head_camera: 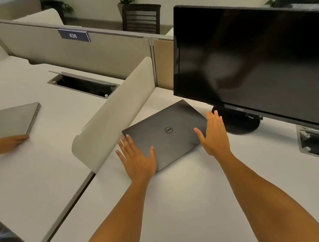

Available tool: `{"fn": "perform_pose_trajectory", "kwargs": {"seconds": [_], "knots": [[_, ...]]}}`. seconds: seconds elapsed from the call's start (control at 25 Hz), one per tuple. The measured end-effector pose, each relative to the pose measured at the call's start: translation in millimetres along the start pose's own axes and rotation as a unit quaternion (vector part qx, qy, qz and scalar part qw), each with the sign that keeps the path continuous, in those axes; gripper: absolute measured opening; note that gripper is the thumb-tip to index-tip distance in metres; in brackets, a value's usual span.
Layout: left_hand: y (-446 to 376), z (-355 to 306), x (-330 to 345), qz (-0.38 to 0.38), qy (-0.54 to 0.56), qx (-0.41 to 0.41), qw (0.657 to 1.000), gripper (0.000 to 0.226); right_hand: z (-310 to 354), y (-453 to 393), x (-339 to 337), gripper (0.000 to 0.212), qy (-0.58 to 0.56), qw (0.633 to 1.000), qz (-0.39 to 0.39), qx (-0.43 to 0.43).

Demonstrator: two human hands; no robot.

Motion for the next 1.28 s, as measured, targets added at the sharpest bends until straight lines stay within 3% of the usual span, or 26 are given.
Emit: {"fn": "perform_pose_trajectory", "kwargs": {"seconds": [0.12, 0.28, 0.44, 0.84, 1.0, 1.28], "knots": [[-4, 12, 20, 0.061, 0.005, -0.113, 0.992, 0.110, -12, -10, 21, 0.087, 0.014, 0.996, 0.071, 0.042], [-6, 24, 40, 0.127, 0.113, -0.285, 0.943, 0.131, -17, -26, 39, 0.101, 0.038, 0.989, 0.126, 0.065], [-19, 23, 50, 0.140, 0.169, -0.369, 0.903, 0.135, -27, -51, 52, 0.116, -0.017, 0.974, 0.176, 0.143], [-21, 3, 59, 0.187, 0.203, -0.420, 0.865, 0.125, -35, -64, 66, 0.138, 0.046, 0.945, 0.223, 0.237], [-28, 15, 55, 0.191, 0.171, -0.412, 0.874, 0.119, -35, -67, 63, 0.139, 0.039, 0.933, 0.239, 0.265], [-36, 30, 48, 0.218, 0.126, -0.342, 0.905, 0.135, -51, -47, 62, 0.139, -0.006, 0.903, 0.234, 0.360]]}}
Point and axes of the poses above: each hand's wrist, its own y-axis away from the middle knuckle, its own x-axis out of the palm, z = x × y, the point moved 8 cm from there along -y, towards the middle knuckle, and after that the axes turned 2 degrees about -y, right-handed, at the moved point
